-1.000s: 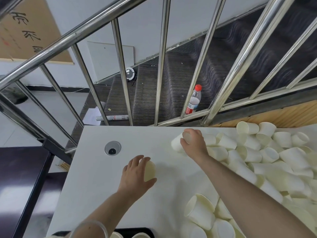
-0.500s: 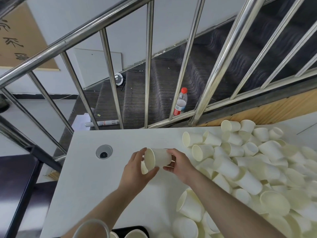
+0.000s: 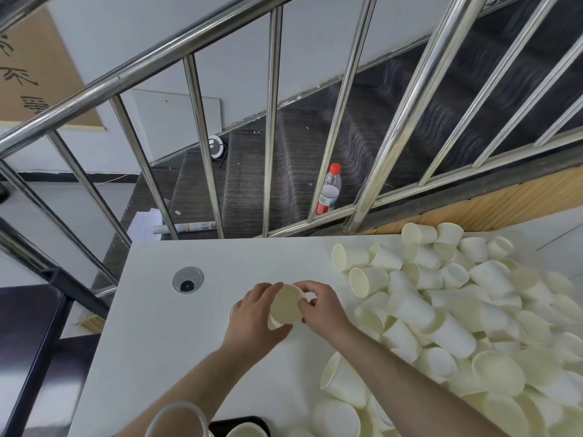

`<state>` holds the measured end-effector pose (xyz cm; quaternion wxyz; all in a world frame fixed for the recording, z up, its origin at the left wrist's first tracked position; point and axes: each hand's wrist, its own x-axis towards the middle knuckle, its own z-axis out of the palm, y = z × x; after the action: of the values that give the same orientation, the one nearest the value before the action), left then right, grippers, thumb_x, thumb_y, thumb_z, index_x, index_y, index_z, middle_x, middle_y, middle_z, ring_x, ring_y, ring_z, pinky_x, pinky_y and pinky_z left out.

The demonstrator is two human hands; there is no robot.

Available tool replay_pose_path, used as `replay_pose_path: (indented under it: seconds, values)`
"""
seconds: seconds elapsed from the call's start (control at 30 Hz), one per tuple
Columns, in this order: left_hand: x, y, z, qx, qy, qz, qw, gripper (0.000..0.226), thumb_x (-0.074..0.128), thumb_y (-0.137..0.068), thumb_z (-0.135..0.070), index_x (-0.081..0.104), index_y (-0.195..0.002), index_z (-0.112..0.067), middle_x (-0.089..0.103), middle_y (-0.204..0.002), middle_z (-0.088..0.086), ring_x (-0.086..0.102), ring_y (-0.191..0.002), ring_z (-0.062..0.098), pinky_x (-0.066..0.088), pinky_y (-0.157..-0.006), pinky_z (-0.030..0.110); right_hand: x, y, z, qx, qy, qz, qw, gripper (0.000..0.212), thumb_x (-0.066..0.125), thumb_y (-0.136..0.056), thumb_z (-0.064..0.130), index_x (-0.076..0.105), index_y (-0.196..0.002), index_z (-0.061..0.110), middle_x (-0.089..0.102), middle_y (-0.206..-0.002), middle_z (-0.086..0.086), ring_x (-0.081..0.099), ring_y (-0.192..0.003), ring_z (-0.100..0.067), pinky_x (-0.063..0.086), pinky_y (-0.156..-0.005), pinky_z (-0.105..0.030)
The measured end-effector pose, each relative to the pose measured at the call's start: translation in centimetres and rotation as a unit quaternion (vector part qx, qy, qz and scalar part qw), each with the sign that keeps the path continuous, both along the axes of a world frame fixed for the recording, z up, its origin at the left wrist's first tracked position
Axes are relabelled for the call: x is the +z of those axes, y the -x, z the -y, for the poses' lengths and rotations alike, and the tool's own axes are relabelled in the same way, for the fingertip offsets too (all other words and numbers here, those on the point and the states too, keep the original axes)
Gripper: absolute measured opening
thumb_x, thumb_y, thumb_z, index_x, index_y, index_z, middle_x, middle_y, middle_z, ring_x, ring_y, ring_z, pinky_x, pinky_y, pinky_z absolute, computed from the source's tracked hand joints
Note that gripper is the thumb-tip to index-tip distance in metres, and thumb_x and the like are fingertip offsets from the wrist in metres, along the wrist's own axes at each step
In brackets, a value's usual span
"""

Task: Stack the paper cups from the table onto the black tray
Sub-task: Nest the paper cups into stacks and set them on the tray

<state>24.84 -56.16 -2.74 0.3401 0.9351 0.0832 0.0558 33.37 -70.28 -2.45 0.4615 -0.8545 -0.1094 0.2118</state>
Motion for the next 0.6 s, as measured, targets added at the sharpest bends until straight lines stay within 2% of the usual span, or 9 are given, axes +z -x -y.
replay_pose_path:
  seconds: [0.13, 0.23, 0.3, 0.37, 0.5, 0.6]
  values:
    - [0.0, 0.3, -0.4, -0.004, -0.096, -0.091, 0.991, 0.084, 0.065, -0.08, -0.048, 0.021, -0.148, -0.029, 0.028, -0.147, -0.005, 0.021, -0.14, 0.018, 0.02, -0.113, 0.034, -0.8, -0.5, 0.9, -0.031, 0.065, 0.01, 0.997, 0.031, 0.049, -0.09, 0.007, 0.063, -0.114, 0.021, 0.063, -0.11, 0.007, 0.064, -0.089, -0.021, 0.051, -0.076, -0.027]
    - [-0.2, 0.6, -1.1, 0.009, -0.138, -0.161, 0.977, 0.084, 0.06, -0.083, -0.051, 0.014, -0.15, -0.028, 0.013, -0.155, 0.002, 0.004, -0.145, 0.025, 0.014, -0.117, 0.041, -1.4, -0.7, 1.5, -0.007, 0.111, 0.001, 0.994, 0.034, 0.045, -0.091, 0.006, 0.06, -0.119, 0.018, 0.062, -0.115, 0.004, 0.064, -0.094, -0.023, 0.052, -0.08, -0.03]
    - [-0.4, 0.7, -1.4, 0.012, -0.133, -0.186, 0.973, 0.083, 0.06, -0.084, -0.049, 0.014, -0.149, -0.028, 0.01, -0.156, 0.004, 0.004, -0.145, 0.026, 0.019, -0.115, 0.041, -1.8, -0.7, 1.6, 0.008, 0.13, -0.002, 0.992, 0.035, 0.044, -0.092, 0.008, 0.058, -0.123, 0.018, 0.061, -0.12, 0.001, 0.063, -0.1, -0.022, 0.052, -0.086, -0.033]
    - [-0.6, 0.8, -1.6, 0.012, -0.124, -0.198, 0.972, 0.08, 0.06, -0.085, -0.045, 0.015, -0.149, -0.029, 0.01, -0.156, 0.004, 0.009, -0.145, 0.026, 0.026, -0.113, 0.04, -2.0, -0.7, 1.6, 0.025, 0.16, 0.003, 0.987, 0.038, 0.046, -0.095, 0.017, 0.052, -0.132, 0.018, 0.056, -0.131, -0.001, 0.057, -0.114, -0.02, 0.047, -0.096, -0.034]
    - [-0.7, 1.1, -1.6, 0.015, -0.097, -0.203, 0.974, 0.069, 0.055, -0.089, -0.032, 0.019, -0.148, -0.028, 0.014, -0.155, 0.001, 0.018, -0.142, 0.023, 0.034, -0.109, 0.036, -1.2, -0.1, 1.5, 0.088, 0.262, 0.094, 0.956, 0.064, 0.051, -0.092, 0.047, 0.031, -0.147, 0.024, 0.034, -0.146, 0.005, 0.033, -0.135, -0.018, 0.039, -0.104, -0.035]
    - [-0.6, 1.3, -1.6, 0.019, -0.088, -0.194, 0.977, 0.066, 0.054, -0.089, -0.026, 0.022, -0.147, -0.027, 0.019, -0.152, -0.001, 0.022, -0.139, 0.022, 0.038, -0.105, 0.035, -0.5, 0.6, 1.2, 0.167, 0.269, 0.119, 0.941, 0.081, 0.058, -0.085, 0.057, 0.02, -0.151, 0.03, 0.016, -0.156, 0.007, 0.016, -0.143, -0.018, 0.037, -0.107, -0.038]
